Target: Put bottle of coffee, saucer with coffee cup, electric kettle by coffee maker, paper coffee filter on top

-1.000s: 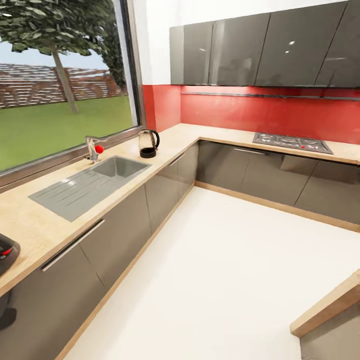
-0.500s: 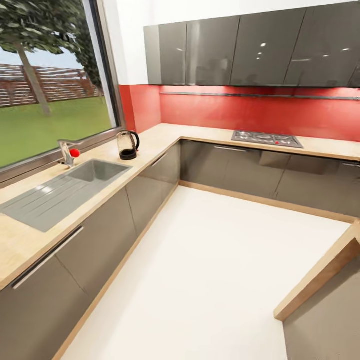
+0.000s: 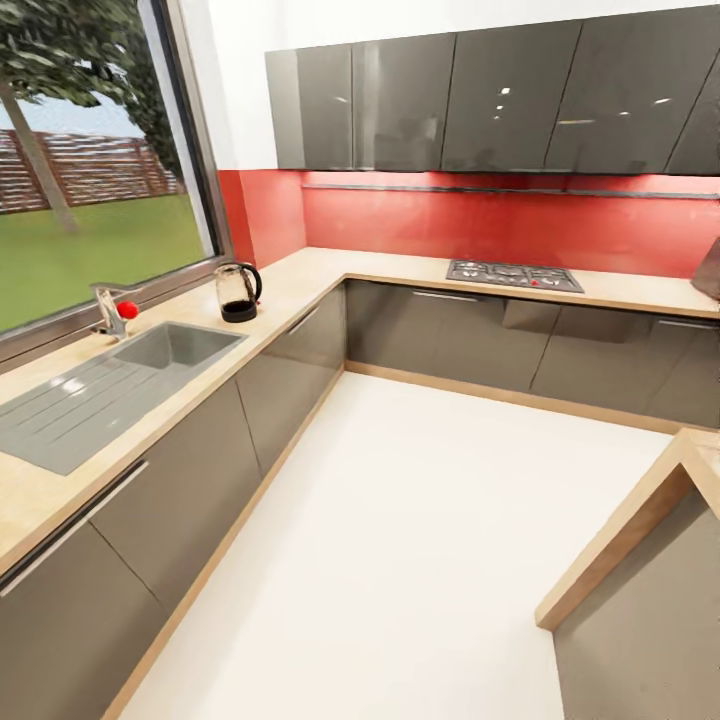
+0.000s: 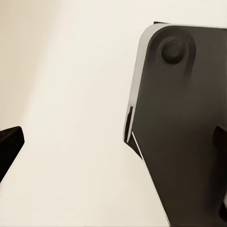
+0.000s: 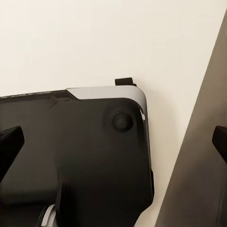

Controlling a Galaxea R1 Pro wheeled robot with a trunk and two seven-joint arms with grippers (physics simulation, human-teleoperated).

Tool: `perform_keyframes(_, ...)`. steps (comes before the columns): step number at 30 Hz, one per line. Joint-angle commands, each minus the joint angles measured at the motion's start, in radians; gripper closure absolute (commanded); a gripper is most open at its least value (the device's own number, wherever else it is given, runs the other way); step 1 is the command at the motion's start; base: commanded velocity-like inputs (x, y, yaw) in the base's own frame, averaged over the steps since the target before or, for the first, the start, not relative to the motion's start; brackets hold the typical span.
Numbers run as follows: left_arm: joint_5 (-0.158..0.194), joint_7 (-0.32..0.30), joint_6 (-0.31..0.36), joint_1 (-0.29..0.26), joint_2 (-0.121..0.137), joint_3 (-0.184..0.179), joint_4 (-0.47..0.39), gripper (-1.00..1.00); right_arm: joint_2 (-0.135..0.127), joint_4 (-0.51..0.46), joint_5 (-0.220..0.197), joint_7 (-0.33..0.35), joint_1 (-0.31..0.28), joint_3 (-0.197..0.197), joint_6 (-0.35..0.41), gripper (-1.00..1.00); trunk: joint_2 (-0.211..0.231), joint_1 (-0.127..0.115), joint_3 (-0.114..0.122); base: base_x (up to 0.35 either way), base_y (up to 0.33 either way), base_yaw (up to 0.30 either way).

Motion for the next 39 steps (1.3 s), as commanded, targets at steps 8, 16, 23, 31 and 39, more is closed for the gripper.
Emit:
perform_keyframes(8, -0.014, 0.008, 0.009, -0.003, 0.002, 0.0, 0.002, -1.0, 0.0, 0.003, -0.01, 0.003, -0.001, 0.007, -0.004, -1.0, -0.002, 0.001, -0.002, 0.007, 0.0, -0.007)
perform_keyframes(16, -0.018, 0.011, 0.001, -0.014, 0.008, -0.002, -0.01, -1.0, -0.007, -0.005, -0.008, 0.003, -0.001, 0.006, -0.005, -1.0, -0.002, 0.001, -0.002, 0.263, 0.0, 0.0)
perform_keyframes(23, -0.018, 0.009, 0.0, -0.057, 0.022, -0.001, -0.197, -1.0, -0.033, -0.274, -0.004, 0.0, -0.001, 0.007, -0.012, -1.0, -0.002, 0.001, -0.002, 0.337, 0.0, 0.0)
perform_keyframes(31, -0.014, 0.003, -0.01, -0.065, 0.06, -0.003, -0.262, -1.0, -0.041, -0.365, -0.004, 0.001, -0.001, 0.004, -0.049, -1.0, -0.002, 0.001, -0.002, 0.336, -0.013, 0.0)
perform_keyframes(39, -0.016, 0.001, -0.011, -0.065, 0.061, -0.005, -0.26, -1.0, -0.042, -0.359, -0.004, 0.002, -0.001, 0.005, -0.053, -1.0, -0.002, 0.001, -0.002, 0.301, -0.18, -0.044)
